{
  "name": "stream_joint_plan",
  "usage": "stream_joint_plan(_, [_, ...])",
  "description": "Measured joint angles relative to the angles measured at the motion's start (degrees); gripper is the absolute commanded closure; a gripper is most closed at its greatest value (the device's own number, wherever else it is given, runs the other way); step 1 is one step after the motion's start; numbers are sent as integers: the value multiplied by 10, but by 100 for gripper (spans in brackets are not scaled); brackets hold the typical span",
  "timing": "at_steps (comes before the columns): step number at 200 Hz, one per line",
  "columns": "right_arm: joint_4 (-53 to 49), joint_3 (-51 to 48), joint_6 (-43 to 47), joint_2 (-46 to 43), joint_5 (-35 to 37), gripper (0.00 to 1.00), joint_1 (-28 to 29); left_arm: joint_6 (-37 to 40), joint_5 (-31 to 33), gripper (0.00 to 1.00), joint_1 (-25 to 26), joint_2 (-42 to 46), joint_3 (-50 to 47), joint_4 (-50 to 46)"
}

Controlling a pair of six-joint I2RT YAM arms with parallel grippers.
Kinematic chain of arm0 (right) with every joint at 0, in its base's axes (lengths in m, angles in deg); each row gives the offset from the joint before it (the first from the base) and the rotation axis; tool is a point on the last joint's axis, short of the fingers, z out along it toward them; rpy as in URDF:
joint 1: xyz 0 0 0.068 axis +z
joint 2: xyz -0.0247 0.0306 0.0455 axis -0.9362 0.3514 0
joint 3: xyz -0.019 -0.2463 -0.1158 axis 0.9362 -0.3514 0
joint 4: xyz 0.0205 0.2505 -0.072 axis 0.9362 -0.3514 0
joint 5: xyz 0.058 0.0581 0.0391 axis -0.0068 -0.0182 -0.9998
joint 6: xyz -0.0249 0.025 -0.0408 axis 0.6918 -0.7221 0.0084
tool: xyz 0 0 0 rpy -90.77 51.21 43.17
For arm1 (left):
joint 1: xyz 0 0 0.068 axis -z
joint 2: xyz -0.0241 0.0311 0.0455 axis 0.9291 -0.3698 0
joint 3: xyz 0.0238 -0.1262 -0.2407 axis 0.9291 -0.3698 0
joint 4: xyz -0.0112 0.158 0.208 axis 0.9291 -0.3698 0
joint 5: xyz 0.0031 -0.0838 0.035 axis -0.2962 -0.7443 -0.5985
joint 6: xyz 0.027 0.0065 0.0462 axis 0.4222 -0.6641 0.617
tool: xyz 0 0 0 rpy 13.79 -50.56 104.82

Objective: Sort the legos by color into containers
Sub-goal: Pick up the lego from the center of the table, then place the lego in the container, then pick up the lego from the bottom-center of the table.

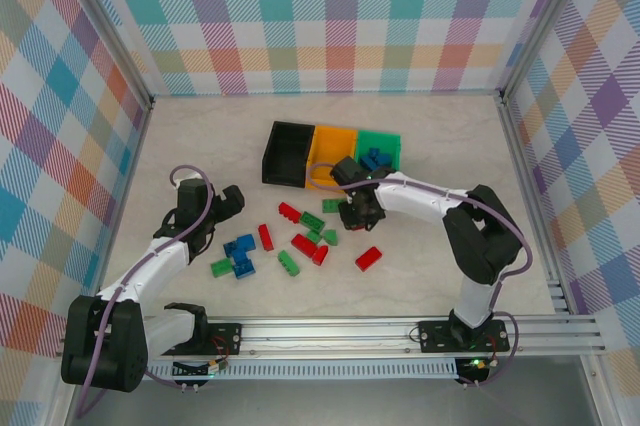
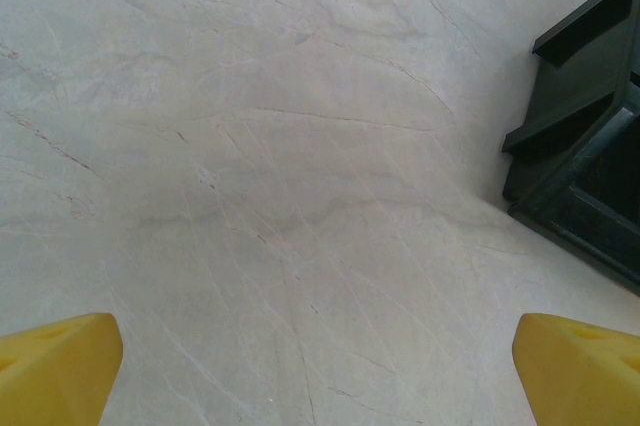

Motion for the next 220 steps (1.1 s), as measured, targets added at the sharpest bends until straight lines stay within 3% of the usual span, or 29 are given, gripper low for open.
stream_joint_plan(39, [1,139,25,32,15,66,-7,0,0,0,0,0,0,0])
stream_joint_plan(63, [8,213,41,69,21,38,-21,0,0,0,0,0,0,0])
stream_joint_plan(91, [7,232,47,92,20,37,-36,0,0,0,0,0,0,0])
stream_joint_plan(126, [7,143,44,62,15,37,-23,0,0,0,0,7,0,0])
stream_joint_plan(186, [-57,-83,-22,-132,16,32,42,0,-2,0,0,8,0,0])
stream_joint_plan(220, [-74,-171,-79,-179,7,30,66,0,-3,0,0,2,0,0])
